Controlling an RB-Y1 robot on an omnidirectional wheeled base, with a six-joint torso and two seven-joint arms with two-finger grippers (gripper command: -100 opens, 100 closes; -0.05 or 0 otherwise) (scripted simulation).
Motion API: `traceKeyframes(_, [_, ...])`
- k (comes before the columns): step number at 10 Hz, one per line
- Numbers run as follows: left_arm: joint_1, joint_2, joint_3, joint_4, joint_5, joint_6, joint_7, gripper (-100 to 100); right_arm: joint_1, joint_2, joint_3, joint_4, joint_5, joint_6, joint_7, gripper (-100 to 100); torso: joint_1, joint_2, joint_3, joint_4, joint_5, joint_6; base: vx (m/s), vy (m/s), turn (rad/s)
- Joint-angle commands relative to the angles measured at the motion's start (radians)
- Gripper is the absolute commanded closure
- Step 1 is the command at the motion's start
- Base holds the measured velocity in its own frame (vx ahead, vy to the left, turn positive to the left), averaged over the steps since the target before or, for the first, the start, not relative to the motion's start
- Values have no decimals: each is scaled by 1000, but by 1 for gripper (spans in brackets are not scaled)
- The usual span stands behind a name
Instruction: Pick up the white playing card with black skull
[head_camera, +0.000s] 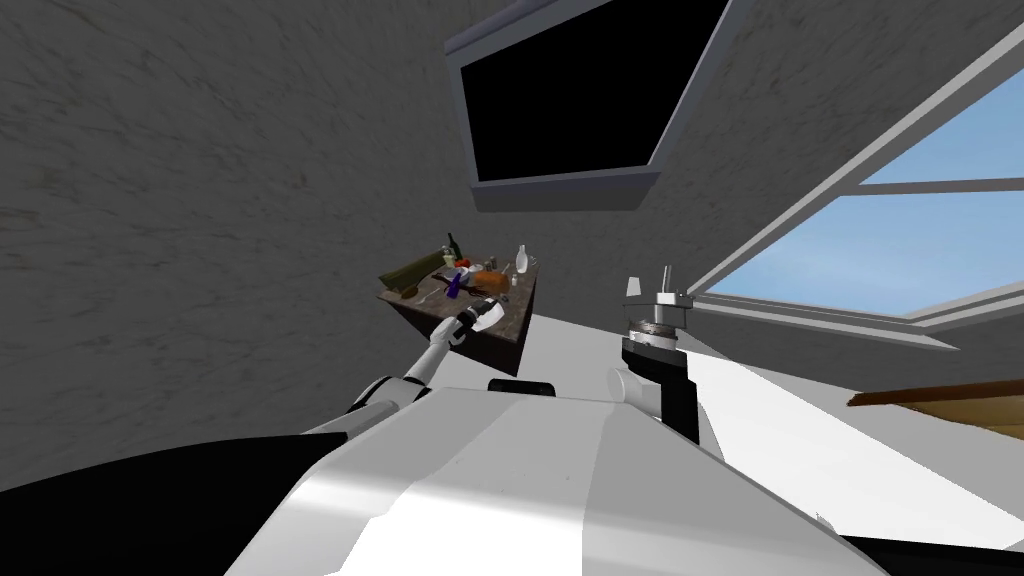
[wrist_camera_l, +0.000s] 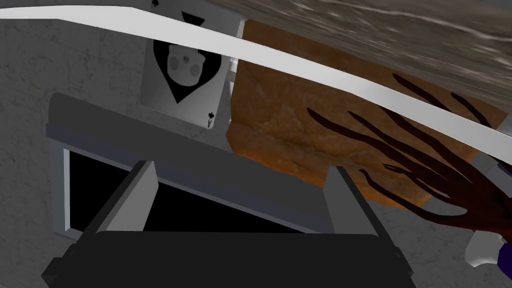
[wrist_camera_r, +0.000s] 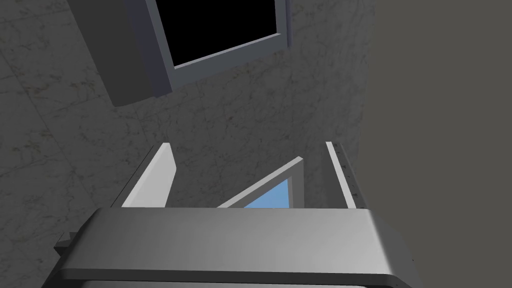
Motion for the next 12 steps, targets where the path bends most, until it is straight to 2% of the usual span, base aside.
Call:
traceKeyframes(1, [-17, 1, -3, 35, -13, -1, -8, -100, 0, 0, 0, 0, 0, 0, 0, 0, 0, 0, 0, 0, 0, 0, 5, -30, -63])
traceKeyframes(4, [-66, 10, -15, 121, -42, 1, -13, -100, 0, 0, 0, 0, 0, 0, 0, 0, -2, 0, 0, 0, 0, 0, 19, -60, -122])
traceKeyframes(6, [-87, 11, -20, 157, -52, 2, -16, -100, 0, 0, 0, 0, 0, 0, 0, 0, -3, 0, 0, 0, -1, 0, 19, -79, -98])
traceKeyframes(7, [-81, 8, -17, 146, -48, 2, -17, -100, 0, 0, 0, 0, 0, 0, 0, 0, -3, 0, 0, 0, -1, 0, 5, -34, -16])
traceKeyframes(8, [-82, 8, -18, 148, -49, 2, -18, 0, 0, 0, 0, 0, 0, 0, 0, 0, -1, 1, 1, 0, 0, 0, 2, -7, 4])
traceKeyframes(9, [-64, 17, 20, 148, -29, 22, -33, -100, 0, 0, 0, 0, 0, 0, 0, 0, 1, 1, 1, 0, 0, 0, -42, 28, -335])
traceKeyframes(10, [-64, 17, 20, 148, -29, 22, -33, -100, 0, 0, 0, 0, 0, 0, 0, 0, 4, 4, 2, 1, 1, 1, -53, 48, -326])
traceKeyframes(12, [-29, 36, 90, 147, 11, 62, -63, -100, 0, 0, 0, 0, 0, 0, 0, 0, 6, 7, 4, 1, 1, 0, -90, 74, -408])
